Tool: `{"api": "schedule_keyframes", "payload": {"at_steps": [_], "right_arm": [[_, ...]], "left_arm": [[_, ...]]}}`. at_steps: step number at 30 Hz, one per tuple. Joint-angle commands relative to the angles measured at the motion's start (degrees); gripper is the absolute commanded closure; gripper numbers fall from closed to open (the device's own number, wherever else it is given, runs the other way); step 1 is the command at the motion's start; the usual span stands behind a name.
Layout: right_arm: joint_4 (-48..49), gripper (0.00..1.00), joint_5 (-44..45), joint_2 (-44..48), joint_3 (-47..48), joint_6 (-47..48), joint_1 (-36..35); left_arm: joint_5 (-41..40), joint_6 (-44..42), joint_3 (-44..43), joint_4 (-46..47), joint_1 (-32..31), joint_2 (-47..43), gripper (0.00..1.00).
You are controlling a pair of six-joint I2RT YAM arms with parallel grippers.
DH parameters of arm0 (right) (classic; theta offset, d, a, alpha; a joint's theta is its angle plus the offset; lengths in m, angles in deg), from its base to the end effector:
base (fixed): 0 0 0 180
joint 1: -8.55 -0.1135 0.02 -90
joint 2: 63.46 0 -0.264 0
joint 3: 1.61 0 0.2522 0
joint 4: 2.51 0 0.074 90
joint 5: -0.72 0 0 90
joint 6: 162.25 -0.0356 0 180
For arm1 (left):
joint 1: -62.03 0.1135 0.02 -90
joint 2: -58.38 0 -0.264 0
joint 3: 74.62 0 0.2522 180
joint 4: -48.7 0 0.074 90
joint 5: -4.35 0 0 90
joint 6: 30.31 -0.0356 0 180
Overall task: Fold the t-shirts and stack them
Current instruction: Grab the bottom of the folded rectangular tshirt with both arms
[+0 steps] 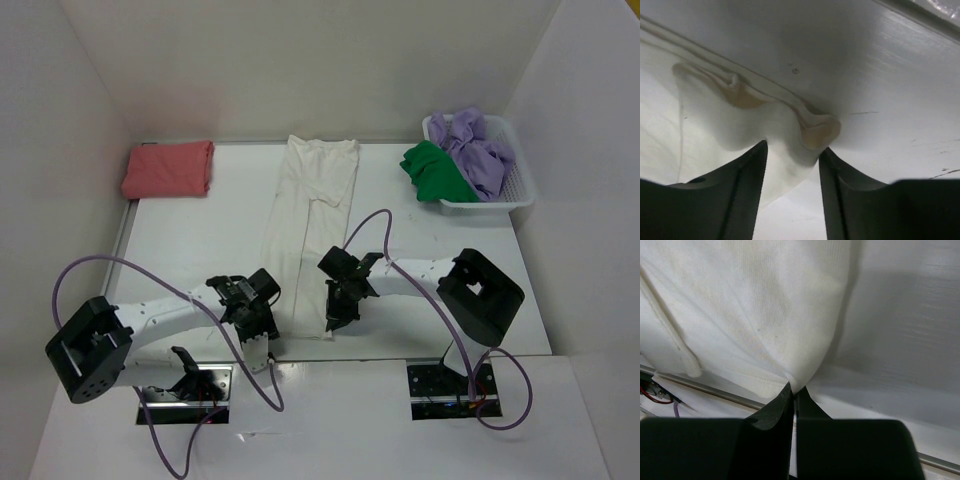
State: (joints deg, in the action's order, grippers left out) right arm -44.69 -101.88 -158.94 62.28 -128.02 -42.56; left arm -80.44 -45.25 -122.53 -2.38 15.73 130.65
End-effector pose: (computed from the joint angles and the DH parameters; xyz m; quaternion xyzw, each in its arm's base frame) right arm 0.1763 0.2309 0.1398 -0.0245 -0.9838 -0.1774 0.0037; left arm 0.1337 -0.1446 0.1550 0.9613 0.2405 0.0227 0.1324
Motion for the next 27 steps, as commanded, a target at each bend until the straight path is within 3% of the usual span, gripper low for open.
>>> {"api": "schedule_keyframes", "payload": {"at_steps": [1,4,5,8,16,18,20,22,23,27], "right_arm": [[-3.48,0.98,2.93,1.08,-0.73,1.19,-0.13],[-2.95,0.99,2.93,1.09,-1.35,1.19,-0.13],[-2.95,1.00,2.93,1.09,-1.35,1.19,-0.13],[-2.95,1.00,2.93,1.09,-1.88,1.19,-0.13],[-4.01,1.00,3.55,1.09,-2.40,2.24,-0.13],[-4.53,1.00,4.08,1.61,-3.02,2.24,-0.13],[-4.01,0.99,3.47,1.61,-3.63,2.24,-0.13],[-4.01,0.94,2.94,1.61,-3.63,2.24,-0.13],[-4.01,0.92,2.93,1.61,-3.63,2.24,-0.13],[-4.01,0.72,2.93,2.14,-3.63,2.77,-0.13]], "left_arm": [[4.02,-1.49,1.28,-3.01,-0.89,1.82,0.49],[0.51,0.26,2.60,-4.07,-0.89,0.07,0.63],[-0.37,0.27,3.47,-4.68,-0.89,0.06,0.74],[-3.36,2.89,4.71,-5.39,-0.89,-1.52,0.92],[-4.51,5.10,5.32,-6.10,-0.89,-2.75,0.92],[-4.51,5.71,5.32,-7.42,-0.89,-3.44,0.86],[-3.99,6.33,5.32,-8.55,-0.89,-4.68,0.72],[-1.80,6.33,4.71,-9.17,-0.89,-6.17,0.68],[-1.79,6.33,4.71,-9.17,-0.89,-7.39,0.58],[-2.40,6.33,6.46,-9.17,-0.89,-11.26,0.39]]}}
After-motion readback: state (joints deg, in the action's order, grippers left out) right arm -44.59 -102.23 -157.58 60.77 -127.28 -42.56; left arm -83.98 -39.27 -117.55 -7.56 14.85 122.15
